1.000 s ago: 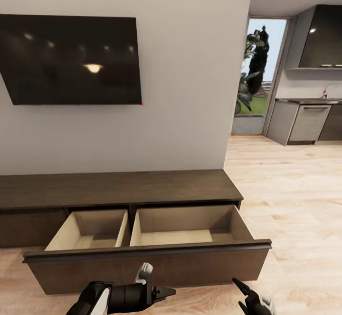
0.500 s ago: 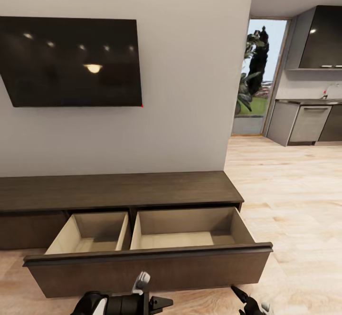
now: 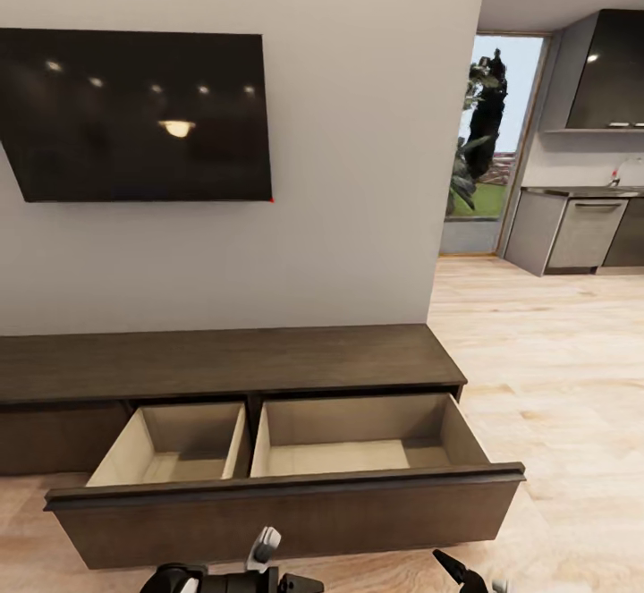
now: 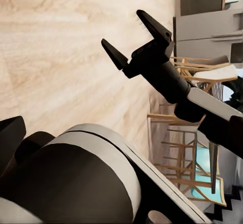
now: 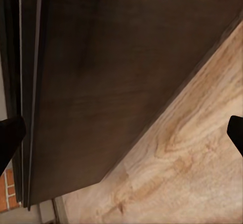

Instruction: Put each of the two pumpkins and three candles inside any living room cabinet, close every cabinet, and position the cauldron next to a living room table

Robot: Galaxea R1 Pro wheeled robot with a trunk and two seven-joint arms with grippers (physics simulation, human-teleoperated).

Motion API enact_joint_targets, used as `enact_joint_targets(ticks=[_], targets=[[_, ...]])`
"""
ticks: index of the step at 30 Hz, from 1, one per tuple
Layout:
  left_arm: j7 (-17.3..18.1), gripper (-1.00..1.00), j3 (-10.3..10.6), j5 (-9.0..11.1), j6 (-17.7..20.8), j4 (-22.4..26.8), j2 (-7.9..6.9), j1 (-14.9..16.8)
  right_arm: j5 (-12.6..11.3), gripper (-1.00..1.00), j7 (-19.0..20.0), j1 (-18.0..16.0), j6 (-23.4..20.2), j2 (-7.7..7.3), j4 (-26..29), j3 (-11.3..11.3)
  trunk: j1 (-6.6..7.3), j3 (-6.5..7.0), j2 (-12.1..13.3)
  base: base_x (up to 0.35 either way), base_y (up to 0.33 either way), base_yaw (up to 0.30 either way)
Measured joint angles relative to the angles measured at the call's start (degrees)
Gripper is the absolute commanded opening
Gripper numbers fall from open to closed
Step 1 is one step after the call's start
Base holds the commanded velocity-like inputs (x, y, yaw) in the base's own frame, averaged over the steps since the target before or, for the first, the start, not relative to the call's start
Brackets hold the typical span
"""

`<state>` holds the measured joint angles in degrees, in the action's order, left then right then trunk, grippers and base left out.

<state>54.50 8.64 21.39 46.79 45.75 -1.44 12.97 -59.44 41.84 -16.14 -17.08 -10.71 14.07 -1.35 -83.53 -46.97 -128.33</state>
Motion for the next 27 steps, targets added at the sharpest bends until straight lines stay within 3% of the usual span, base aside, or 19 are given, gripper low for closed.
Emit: enact_joint_targets(ticks=[11, 27], targets=[[0.03, 1.00, -0.01, 0.07, 0.00, -0.90, 0.00, 0.01, 0.10, 1.00, 0.01, 0.01, 0.00, 0.07, 0.01, 0.00, 0.00, 0.00, 0.00, 0.002, 0.036, -0.130], [0.04, 1.00, -0.02, -0.01, 0.01, -0.93, 0.00, 0.00, 0.04, 1.00, 0.01, 0.00, 0.00, 0.13, 0.00, -0.01, -0.01, 0.00, 0.00, -0.023, 0.051, -0.007]])
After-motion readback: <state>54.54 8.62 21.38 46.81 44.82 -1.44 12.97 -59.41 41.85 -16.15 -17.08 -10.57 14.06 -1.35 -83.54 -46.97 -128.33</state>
